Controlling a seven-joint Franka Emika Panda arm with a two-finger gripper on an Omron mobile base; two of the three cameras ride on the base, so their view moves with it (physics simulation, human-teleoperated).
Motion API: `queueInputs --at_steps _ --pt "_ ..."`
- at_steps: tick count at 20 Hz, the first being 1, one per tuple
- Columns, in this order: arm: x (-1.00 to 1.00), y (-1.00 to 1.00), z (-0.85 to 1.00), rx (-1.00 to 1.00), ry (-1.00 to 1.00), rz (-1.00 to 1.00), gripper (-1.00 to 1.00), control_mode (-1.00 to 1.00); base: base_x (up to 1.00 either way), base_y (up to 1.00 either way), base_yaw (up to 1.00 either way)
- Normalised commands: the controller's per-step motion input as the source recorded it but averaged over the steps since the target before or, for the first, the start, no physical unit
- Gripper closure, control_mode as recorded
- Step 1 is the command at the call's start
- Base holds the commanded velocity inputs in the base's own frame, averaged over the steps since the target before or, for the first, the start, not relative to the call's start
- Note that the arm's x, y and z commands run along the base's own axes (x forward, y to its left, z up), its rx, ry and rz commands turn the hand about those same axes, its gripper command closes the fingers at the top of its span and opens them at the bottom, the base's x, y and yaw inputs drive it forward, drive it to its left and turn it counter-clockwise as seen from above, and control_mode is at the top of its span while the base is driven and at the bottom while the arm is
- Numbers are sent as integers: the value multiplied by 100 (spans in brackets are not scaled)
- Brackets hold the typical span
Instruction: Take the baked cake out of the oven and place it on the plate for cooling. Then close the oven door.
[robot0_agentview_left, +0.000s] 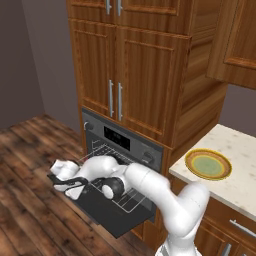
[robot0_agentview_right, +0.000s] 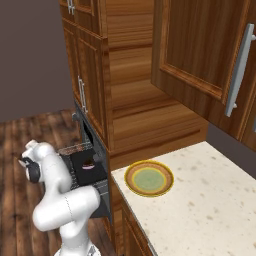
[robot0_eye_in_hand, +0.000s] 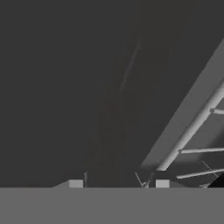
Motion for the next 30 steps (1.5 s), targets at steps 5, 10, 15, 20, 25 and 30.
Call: queueInputs --at_steps 5,10,15,20,25,30 --pt "-19 -5 87 0 -2 0 -100 -100 0 0 0" --pt "-8 -48 90 0 -8 1 -100 -100 0 0 0" --pt "0 -79 18 0 0 5 -100 -100 0 0 0" --pt "-11 -79 -1 -3 7 16 -100 -100 0 0 0" --pt "-50 -60 -2 0 6 32 -100 -100 0 0 0" --pt "-84 -60 15 5 6 30 -100 -100 0 0 0"
